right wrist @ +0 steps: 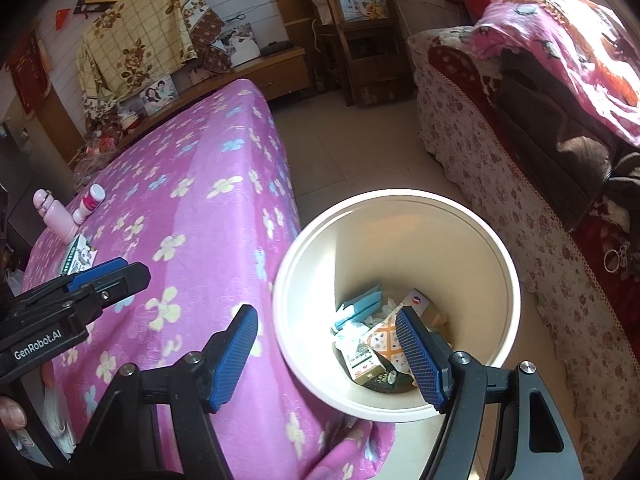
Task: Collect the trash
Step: 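Open both tools to drop the tissue and plastic wrapper into the bin, then move both tools back over the white sponge and milk carton on the bed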
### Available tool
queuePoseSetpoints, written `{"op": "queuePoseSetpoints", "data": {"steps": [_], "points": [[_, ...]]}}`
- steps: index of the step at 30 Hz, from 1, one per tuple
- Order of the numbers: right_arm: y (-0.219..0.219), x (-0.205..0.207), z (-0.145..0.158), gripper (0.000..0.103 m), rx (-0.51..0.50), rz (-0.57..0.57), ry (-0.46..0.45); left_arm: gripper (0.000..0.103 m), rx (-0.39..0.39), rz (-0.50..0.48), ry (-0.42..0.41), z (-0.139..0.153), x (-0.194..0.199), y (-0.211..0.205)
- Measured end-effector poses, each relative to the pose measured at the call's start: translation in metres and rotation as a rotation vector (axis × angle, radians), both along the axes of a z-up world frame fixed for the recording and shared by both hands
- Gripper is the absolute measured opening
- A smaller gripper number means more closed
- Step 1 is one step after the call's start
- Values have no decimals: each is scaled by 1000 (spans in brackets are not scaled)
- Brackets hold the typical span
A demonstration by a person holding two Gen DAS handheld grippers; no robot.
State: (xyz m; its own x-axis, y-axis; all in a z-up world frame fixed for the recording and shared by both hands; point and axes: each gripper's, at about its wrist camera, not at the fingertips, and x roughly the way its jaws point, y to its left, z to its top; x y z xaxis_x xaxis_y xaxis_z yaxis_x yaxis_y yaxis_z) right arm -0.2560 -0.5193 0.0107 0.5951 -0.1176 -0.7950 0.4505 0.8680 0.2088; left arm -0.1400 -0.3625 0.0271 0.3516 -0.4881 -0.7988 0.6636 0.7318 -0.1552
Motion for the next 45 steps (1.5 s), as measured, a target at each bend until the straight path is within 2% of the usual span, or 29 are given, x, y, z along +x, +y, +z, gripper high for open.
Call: {"op": "queuePoseSetpoints", "data": {"steps": [9, 14, 20, 24, 27, 34, 40, 45], "points": [[44, 27, 9, 75, -12, 90, -12, 48, -3, 70, -19, 16, 11, 57], [70, 43, 14, 75, -14, 149, -22, 48, 4, 136, -32, 26, 23, 103], [97, 59, 19, 75, -11, 206, -36, 48, 19, 257, -57, 34, 50, 168], [110, 65, 22, 75, -21, 236, -37, 48, 7, 362, -26, 30, 75, 207], [115, 67, 22, 75, -21, 247, -37, 48, 15, 415, -22, 25, 87, 220], [114, 67, 21, 75, -16, 243, -31, 48, 24, 431, 32, 2, 104, 212], [107, 66, 18, 75, -16, 228, -20, 48, -7, 362, 48, -3, 101, 176], [104, 65, 17, 75, -18, 218, -12, 48, -63, 306, 76, -1, 97, 150]]}}
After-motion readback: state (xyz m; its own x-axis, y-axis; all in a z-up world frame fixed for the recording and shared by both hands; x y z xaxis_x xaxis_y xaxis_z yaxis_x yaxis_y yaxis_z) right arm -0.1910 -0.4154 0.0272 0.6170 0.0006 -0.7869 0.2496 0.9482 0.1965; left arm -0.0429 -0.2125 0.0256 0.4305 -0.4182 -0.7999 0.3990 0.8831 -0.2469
